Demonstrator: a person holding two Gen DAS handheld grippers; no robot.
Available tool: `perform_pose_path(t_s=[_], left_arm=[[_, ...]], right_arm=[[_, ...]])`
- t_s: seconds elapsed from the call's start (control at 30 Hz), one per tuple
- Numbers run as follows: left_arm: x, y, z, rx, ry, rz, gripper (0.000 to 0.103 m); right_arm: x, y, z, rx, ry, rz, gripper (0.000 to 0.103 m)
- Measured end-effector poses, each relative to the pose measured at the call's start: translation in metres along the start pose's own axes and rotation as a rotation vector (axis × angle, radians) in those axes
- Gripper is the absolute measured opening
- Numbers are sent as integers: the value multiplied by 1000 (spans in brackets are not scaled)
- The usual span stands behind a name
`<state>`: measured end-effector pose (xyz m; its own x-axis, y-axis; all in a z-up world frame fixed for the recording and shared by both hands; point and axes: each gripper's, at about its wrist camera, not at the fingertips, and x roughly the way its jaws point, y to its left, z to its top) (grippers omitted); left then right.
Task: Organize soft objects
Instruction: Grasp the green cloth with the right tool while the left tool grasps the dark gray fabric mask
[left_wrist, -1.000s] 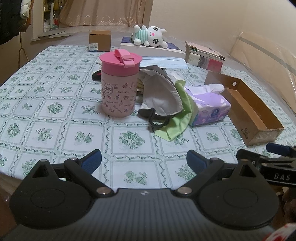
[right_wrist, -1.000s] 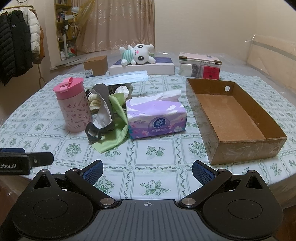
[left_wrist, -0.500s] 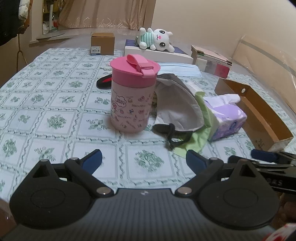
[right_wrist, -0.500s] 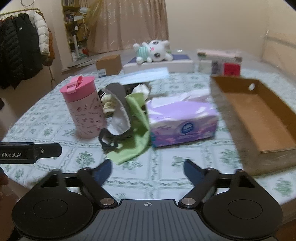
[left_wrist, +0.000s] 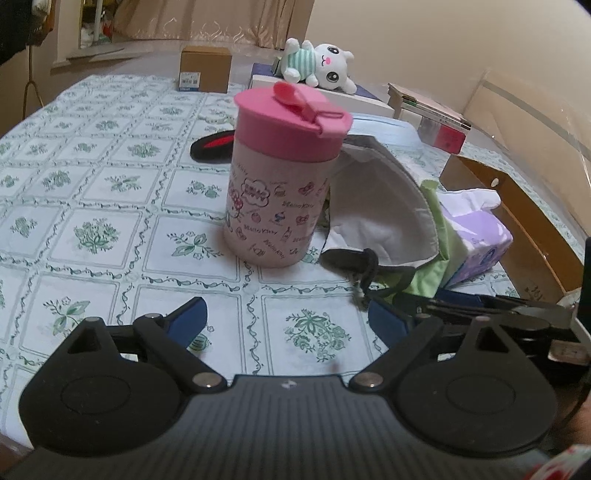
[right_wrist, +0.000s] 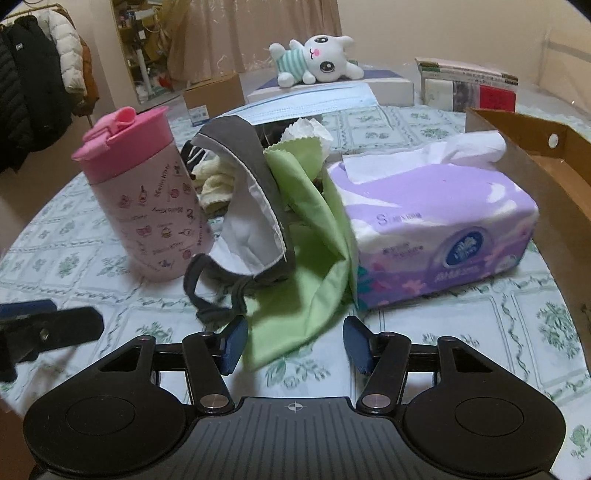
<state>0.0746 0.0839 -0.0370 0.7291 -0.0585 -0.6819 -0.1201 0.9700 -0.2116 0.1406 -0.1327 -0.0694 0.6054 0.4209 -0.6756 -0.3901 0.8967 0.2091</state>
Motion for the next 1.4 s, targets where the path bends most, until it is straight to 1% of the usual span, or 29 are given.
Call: perform_pose_path(t_s=[0.03,0.07,0.1,0.13,0.17,0.27,0.4,0.57,0.73,0.8,0.93,0.97,1.03,1.1,1.13,1.23,1.3,1.33,1.4], left_arm=[[1,2,0,-9,2,-8,93],[2,4,-1,-15,4,-13,93],[2,5,-1,-21,5,-19,93],[2,5,0,-24,5,-25,93],[1,5,0,-28,5,-31,93],[1,0,3,-9,-1,-48,93],[5,-17,7,65,-7,-64,93],[18,-44,12,163,-17,-87,93],[34,-72,13,278,-40,-102,93],[41,-84,13,320,-48,-105,86],[60,-105,12,383,-50,-98,78],[66,-109,12,394,-42,-98,72],[73,-117,12,423,-52,-75,70],[78,-124,12,466,-69,-47,61],[82,-128,12,489,-69,-29,58],[88,-133,10,536,-69,-5,42],[87,-136,9,560,-69,2,23],[85,-137,8,564,-68,1,18],[79,-136,6,561,-67,-6,6]], right_arm=[[1,0,0,-3,-6,-8,46],[2,1,0,-9,-12,-17,34],[2,1,0,-17,-15,-25,26],[2,-1,0,-23,-14,-25,12],[1,-1,1,-24,-11,-23,2],[-10,-5,-2,-32,1,-11,1],[-30,-8,-10,-68,2,-26,1],[-55,-23,-21,-80,6,-78,1],[-70,-50,-26,-43,7,-140,1],[-73,-59,-24,-22,1,-154,1],[-77,-71,-19,1,-17,-172,1],[-78,-73,-18,6,-19,-172,1],[-78,-78,-16,16,-19,-174,1],[-78,-81,-16,18,-18,-178,1],[-78,-83,-16,21,-16,-180,1],[-78,-86,-16,27,-16,-182,1],[-80,-86,-16,30,-20,-182,1],[-81,-86,-15,32,-24,-182,1],[-85,-86,-15,33,-32,-180,1]])
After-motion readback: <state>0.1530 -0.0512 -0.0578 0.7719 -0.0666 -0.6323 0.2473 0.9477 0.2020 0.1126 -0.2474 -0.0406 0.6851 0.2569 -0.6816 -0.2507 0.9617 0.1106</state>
